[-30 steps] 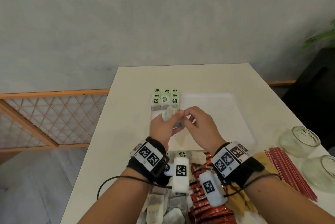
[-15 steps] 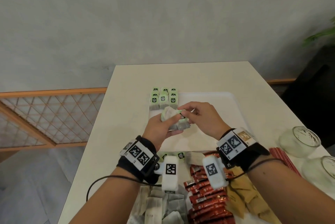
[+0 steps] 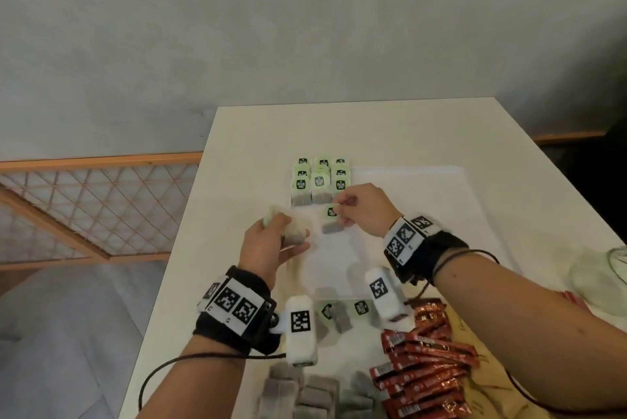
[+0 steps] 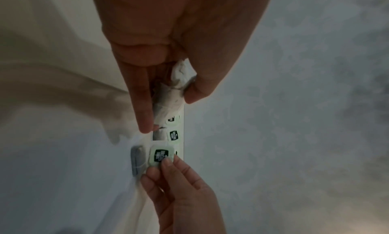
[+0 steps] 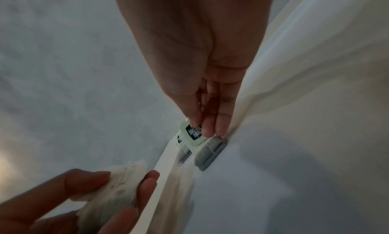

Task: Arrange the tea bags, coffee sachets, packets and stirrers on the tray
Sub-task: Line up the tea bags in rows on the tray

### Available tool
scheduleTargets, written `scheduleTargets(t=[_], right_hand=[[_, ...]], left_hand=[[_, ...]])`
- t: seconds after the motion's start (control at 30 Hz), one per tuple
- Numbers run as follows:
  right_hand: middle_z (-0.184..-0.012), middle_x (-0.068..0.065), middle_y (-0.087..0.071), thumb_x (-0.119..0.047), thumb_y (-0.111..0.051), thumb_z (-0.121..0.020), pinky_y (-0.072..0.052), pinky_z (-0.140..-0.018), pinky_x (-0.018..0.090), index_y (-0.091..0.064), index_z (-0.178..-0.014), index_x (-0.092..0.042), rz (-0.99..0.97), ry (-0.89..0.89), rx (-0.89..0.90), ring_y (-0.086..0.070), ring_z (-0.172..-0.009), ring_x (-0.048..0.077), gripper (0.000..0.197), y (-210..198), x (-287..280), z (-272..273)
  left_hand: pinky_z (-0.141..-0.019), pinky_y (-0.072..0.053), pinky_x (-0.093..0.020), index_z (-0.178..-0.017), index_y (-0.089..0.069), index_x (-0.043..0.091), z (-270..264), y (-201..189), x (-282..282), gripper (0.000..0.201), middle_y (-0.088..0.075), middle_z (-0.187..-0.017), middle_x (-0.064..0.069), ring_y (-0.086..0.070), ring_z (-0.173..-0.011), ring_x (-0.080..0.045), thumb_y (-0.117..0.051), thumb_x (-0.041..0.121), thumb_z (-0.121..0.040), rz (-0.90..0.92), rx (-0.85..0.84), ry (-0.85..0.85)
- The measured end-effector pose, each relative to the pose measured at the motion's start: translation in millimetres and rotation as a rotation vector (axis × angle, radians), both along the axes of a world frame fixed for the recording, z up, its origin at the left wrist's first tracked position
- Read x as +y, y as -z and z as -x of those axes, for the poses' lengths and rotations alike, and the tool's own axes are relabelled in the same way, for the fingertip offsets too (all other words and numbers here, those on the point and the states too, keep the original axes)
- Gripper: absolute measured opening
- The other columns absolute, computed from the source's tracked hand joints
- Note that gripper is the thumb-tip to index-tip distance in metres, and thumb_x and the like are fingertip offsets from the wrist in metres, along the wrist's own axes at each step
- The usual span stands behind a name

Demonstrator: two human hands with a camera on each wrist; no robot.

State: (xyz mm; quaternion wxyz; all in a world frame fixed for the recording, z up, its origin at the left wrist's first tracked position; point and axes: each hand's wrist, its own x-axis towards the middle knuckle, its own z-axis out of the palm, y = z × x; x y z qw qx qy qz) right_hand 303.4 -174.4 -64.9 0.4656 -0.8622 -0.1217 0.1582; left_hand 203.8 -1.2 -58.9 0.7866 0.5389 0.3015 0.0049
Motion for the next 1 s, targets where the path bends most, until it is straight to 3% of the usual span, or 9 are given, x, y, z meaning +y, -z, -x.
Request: scheduleTargets(t=[0.17, 0.27, 0.33, 0.43, 0.57, 0.73, 0.8, 0.9, 1.0], right_hand=[[-0.052, -0.010, -0.063, 0.003, -0.062, -0.088, -0.056, -0.058, 0.021, -0.070, -0.097, -0.002, 0.010, -0.040, -0.055, -0.063, -0.053, 0.010, 0.013, -3.2, 38.3, -22.7], [-0.061, -0.004, -0.063, 0.002, -0.063, -0.087, -0.060, -0.072, 0.037, -0.071, -0.093, -0.007, 0.025, -0.055, -0.100, -0.066, -0.064, 0.021, 0.014, -1.7, 54.1, -31.9], [-0.067, -0.002, -0.062, 0.001, -0.064, -0.086, -0.059, -0.076, 0.041, -0.072, -0.094, -0.007, 0.047, -0.043, -0.131, -0.070, -0.072, 0.026, 0.014, -0.6, 59.7, -35.7], [-0.080, 0.001, -0.062, 0.001, -0.064, -0.085, -0.060, -0.073, 0.039, -0.071, -0.101, -0.006, 0.022, -0.023, -0.099, -0.069, -0.077, 0.027, 0.018, 0.5, 62.0, -35.2], [-0.098, -0.003, -0.053, -0.004, -0.062, -0.087, -0.050, -0.074, 0.026, -0.068, -0.112, -0.011, 0.003, -0.007, -0.217, -0.054, -0.078, 0.009, 0.027, -4.1, 51.1, -25.1], [-0.104, -0.005, -0.065, -0.012, -0.065, -0.086, -0.043, -0.072, 0.011, -0.069, -0.108, -0.019, 0.053, -0.296, -0.081, -0.058, -0.084, -0.002, 0.023, -11.5, 31.5, 2.6], [-0.096, -0.009, -0.065, -0.015, -0.070, -0.086, -0.042, -0.066, 0.006, -0.071, -0.102, -0.016, 0.081, -0.351, -0.069, -0.057, -0.071, -0.011, 0.016, -10.1, 26.9, 12.7], [-0.078, -0.017, -0.060, -0.019, -0.071, -0.087, -0.042, -0.062, 0.009, -0.069, -0.087, -0.016, 0.084, -0.305, -0.076, -0.057, -0.062, -0.008, 0.004, -10.4, 19.4, 24.1], [-0.075, -0.003, -0.065, -0.016, -0.070, -0.087, -0.053, -0.065, 0.025, -0.066, -0.086, -0.013, 0.050, -0.161, -0.031, -0.062, -0.064, 0.008, 0.005, -13.4, 7.5, 31.0]], left_hand=[[-0.070, -0.062, -0.042, -0.094, -0.061, -0.004, -7.7, 2.3, 17.3, 0.014, -0.061, -0.085, -0.017, -0.063, -0.069, -0.025, -0.052, 0.007, -0.094, -0.041, 0.013, -0.001], [-0.072, -0.061, -0.044, -0.086, -0.062, -0.005, -7.4, 4.8, 23.8, 0.016, -0.065, -0.068, -0.012, -0.066, -0.063, -0.023, -0.051, 0.003, -0.095, -0.013, 0.002, 0.004], [-0.077, -0.059, -0.046, -0.082, -0.060, -0.004, -7.7, 5.5, 25.0, 0.018, -0.065, -0.060, -0.008, -0.067, -0.061, -0.022, -0.051, 0.002, -0.096, 0.011, 0.010, 0.005], [-0.080, -0.058, -0.048, -0.083, -0.060, -0.004, -7.7, 5.0, 23.2, 0.015, -0.066, -0.060, -0.008, -0.068, -0.064, -0.025, -0.052, 0.002, -0.095, 0.026, 0.015, 0.008], [-0.073, -0.061, -0.044, -0.085, -0.062, -0.003, -5.5, 2.3, 20.6, 0.015, -0.066, -0.073, -0.014, -0.066, -0.069, -0.028, -0.053, 0.003, -0.095, 0.015, 0.020, 0.001], [-0.071, -0.062, -0.040, -0.103, -0.062, -0.012, -1.0, -0.2, 14.9, 0.020, -0.066, -0.088, -0.022, -0.067, -0.074, -0.028, -0.053, 0.003, -0.095, 0.000, 0.034, 0.004], [-0.073, -0.062, -0.041, -0.103, -0.062, -0.011, 1.2, -3.1, 9.8, 0.019, -0.067, -0.091, -0.022, -0.068, -0.077, -0.028, -0.053, 0.004, -0.095, -0.007, 0.039, 0.018], [-0.068, -0.062, -0.038, -0.096, -0.065, 0.000, 6.3, -8.9, -0.4, 0.013, -0.068, -0.077, -0.011, -0.068, -0.069, -0.022, -0.054, 0.007, -0.096, -0.083, 0.037, 0.055], [-0.069, -0.061, -0.036, -0.092, -0.068, 0.010, 11.0, -11.6, -9.1, 0.012, -0.067, -0.083, -0.007, -0.064, -0.080, -0.020, -0.057, 0.013, -0.095, -0.329, 0.016, 0.090]])
